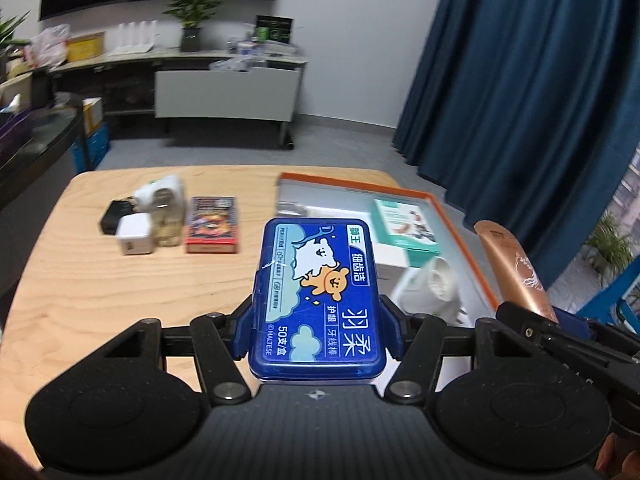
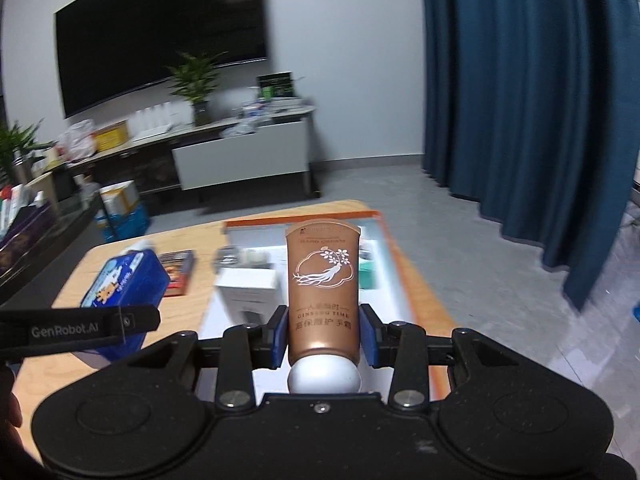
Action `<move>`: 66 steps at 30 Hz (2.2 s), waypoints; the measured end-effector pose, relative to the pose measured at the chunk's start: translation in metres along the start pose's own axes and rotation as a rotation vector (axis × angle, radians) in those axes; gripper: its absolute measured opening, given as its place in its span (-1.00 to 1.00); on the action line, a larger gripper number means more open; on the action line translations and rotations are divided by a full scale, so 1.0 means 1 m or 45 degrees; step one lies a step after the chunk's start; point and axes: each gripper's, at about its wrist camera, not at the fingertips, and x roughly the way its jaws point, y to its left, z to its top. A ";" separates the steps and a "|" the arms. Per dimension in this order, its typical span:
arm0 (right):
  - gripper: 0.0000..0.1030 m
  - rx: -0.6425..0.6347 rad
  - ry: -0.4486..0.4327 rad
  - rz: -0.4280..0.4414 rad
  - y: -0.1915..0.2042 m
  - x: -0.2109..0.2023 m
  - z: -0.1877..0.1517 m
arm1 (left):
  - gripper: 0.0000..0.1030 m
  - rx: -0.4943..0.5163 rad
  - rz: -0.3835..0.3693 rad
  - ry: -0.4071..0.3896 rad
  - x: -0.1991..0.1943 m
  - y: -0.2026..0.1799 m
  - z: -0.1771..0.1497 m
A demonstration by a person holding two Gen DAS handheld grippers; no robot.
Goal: Organize rigid objects
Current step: 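Carry the blue tin and brown tube over the lid with both grippers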
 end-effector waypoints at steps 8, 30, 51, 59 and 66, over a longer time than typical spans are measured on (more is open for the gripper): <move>-0.13 0.022 0.019 -0.011 -0.010 0.007 -0.009 | 0.20 0.051 -0.023 0.043 0.008 -0.014 -0.012; -0.13 -0.002 0.083 -0.016 -0.011 0.024 -0.008 | 0.20 0.031 -0.019 0.098 0.018 -0.019 -0.016; -0.12 0.001 0.116 -0.016 -0.011 0.037 -0.011 | 0.20 0.035 -0.015 0.129 0.025 -0.020 -0.017; -0.12 -0.004 0.126 -0.016 -0.010 0.041 -0.011 | 0.20 0.034 -0.013 0.138 0.028 -0.019 -0.017; -0.12 -0.004 0.127 -0.015 -0.011 0.041 -0.011 | 0.20 0.036 -0.018 0.136 0.028 -0.020 -0.017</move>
